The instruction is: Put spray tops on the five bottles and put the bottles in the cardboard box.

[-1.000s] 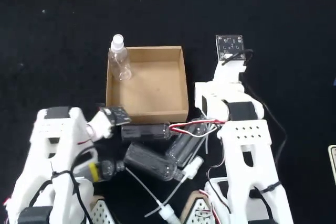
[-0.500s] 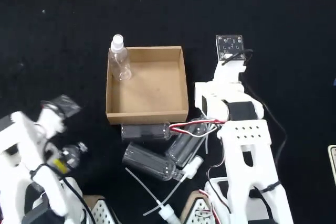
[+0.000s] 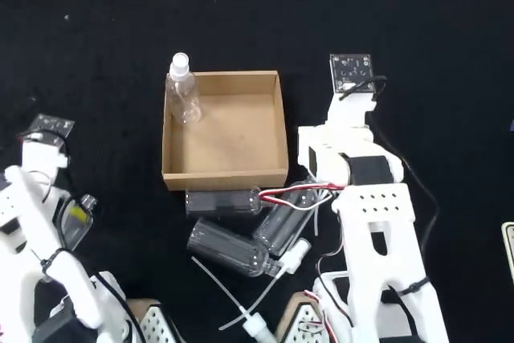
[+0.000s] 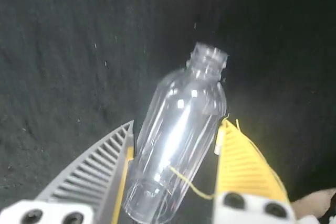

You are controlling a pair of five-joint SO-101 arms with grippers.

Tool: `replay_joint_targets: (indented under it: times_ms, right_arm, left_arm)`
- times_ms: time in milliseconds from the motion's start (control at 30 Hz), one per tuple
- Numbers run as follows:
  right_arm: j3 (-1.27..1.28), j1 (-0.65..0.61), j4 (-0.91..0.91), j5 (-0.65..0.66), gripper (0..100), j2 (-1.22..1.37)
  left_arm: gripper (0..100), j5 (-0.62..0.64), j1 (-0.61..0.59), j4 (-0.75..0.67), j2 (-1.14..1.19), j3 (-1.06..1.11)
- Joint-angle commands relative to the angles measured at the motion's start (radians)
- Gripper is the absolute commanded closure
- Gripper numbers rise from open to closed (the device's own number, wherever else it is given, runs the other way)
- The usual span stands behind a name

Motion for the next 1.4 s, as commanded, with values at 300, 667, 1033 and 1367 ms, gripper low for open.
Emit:
replay_joint_targets:
  times_ms: [300, 667, 1033, 1367]
  right_arm:
    - [-0.004, 0.017, -0.023, 0.009, 85.4, -0.038]
    - [-0.002, 0.017, -0.023, 0.009, 85.4, -0.038]
    - [0.028, 0.017, -0.063, 0.009, 85.4, -0.038]
    - [0.028, 0.017, -0.064, 0.009, 85.4, -0.038]
  left_arm:
    - [76, -0.005, 0.024, 0.014, 0.368, -0.254]
    - [76, -0.014, -0.087, -0.046, 0.387, -0.214]
    - [69, -0.021, -0.156, -0.061, 0.382, -0.206]
    - [71, -0.195, -0.183, -0.054, 0.381, -0.140]
